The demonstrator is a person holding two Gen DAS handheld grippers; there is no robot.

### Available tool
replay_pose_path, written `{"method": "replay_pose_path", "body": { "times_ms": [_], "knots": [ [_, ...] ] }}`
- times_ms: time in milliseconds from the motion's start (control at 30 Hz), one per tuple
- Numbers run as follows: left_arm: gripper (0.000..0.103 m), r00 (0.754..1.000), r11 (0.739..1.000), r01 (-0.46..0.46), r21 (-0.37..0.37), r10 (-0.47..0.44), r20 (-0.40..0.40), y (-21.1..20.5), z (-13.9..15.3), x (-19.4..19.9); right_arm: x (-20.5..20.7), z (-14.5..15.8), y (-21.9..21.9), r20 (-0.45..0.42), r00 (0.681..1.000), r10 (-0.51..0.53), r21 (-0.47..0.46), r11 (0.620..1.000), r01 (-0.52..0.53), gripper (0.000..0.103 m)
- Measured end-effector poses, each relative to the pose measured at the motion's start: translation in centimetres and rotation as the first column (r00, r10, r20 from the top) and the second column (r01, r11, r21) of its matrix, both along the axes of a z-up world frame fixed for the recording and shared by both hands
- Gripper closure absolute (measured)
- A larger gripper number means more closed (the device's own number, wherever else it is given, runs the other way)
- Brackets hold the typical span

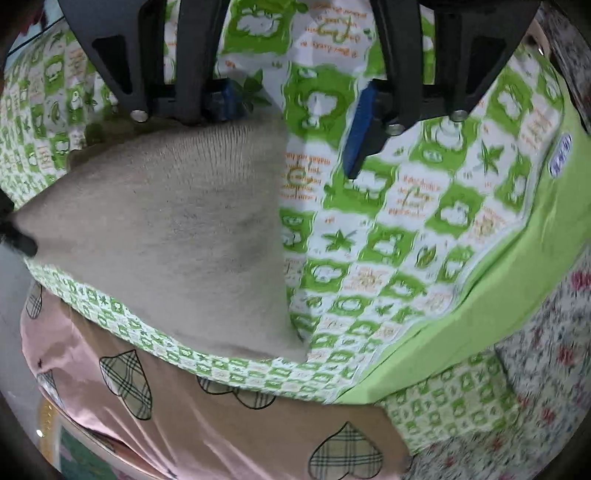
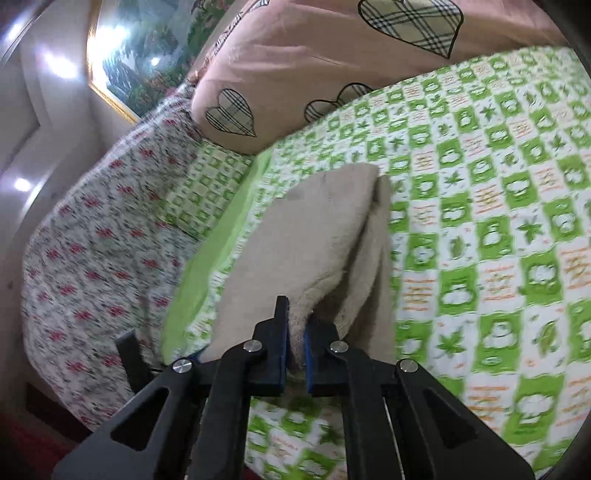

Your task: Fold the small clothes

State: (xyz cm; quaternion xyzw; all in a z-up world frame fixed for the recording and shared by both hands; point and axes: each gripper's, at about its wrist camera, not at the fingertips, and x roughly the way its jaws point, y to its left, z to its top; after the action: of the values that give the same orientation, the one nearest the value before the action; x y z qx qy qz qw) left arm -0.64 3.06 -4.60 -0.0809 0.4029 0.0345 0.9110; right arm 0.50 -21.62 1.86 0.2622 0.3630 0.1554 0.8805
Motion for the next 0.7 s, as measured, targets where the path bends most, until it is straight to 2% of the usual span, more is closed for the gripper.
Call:
{"method": "replay_pose_path", "body": {
  "times_ms": [67, 133, 167, 300, 367, 533, 600, 700],
  "knots": [
    [0.067, 1.0, 1.0, -0.012, -0.021, 0.012, -0.002, 0.1, 0.2, -0.5, -0.1, -1.0, 0.9, -0.039, 0.999, -0.01, -0.112, 0.994, 0.005, 0.095],
    [0.067, 1.0, 1.0, -0.016, -0.022, 0.016, -0.01, 0.1, 0.3, -0.8, -0.2, -2.3, 2.0, -0.071, 0.997, -0.02, -0.229, 0.973, 0.003, 0.095],
    [0.067, 1.0, 0.999, -0.015, -0.033, 0.015, -0.018, 0.2, 0.2, -0.5, -0.3, -3.1, 2.1, -0.086, 0.996, -0.027, -0.26, 0.966, 0.004, 0.095],
    [0.067, 0.997, 0.986, -0.034, -0.165, 0.022, -0.075, 1.8, -1.3, 0.0, 0.0, -6.5, 1.6, -0.149, 0.987, -0.064, -0.326, 0.945, 0.012, 0.096],
    [0.066, 0.998, 0.984, -0.028, -0.179, 0.016, -0.069, 2.0, -1.4, -0.1, 0.1, -7.4, 1.6, -0.157, 0.985, -0.075, -0.356, 0.935, 0.014, 0.096],
    [0.064, 0.998, 0.984, -0.006, -0.176, -0.006, -0.07, 2.0, -1.4, 0.0, 0.2, -7.6, 1.3, -0.175, 0.98, -0.095, -0.359, 0.933, 0.026, 0.093],
    [0.064, 0.997, 0.984, 0.014, -0.18, -0.029, -0.078, 2.1, -1.5, -0.1, 0.3, -7.9, 0.6, -0.182, 0.977, -0.108, -0.325, 0.945, 0.044, 0.08],
    [0.064, 0.994, 0.985, 0.063, -0.159, -0.075, -0.074, 2.3, -1.0, -0.9, -0.4, -7.9, -0.3, -0.2, 0.972, -0.12, -0.255, 0.965, 0.067, 0.073]
  ]
}}
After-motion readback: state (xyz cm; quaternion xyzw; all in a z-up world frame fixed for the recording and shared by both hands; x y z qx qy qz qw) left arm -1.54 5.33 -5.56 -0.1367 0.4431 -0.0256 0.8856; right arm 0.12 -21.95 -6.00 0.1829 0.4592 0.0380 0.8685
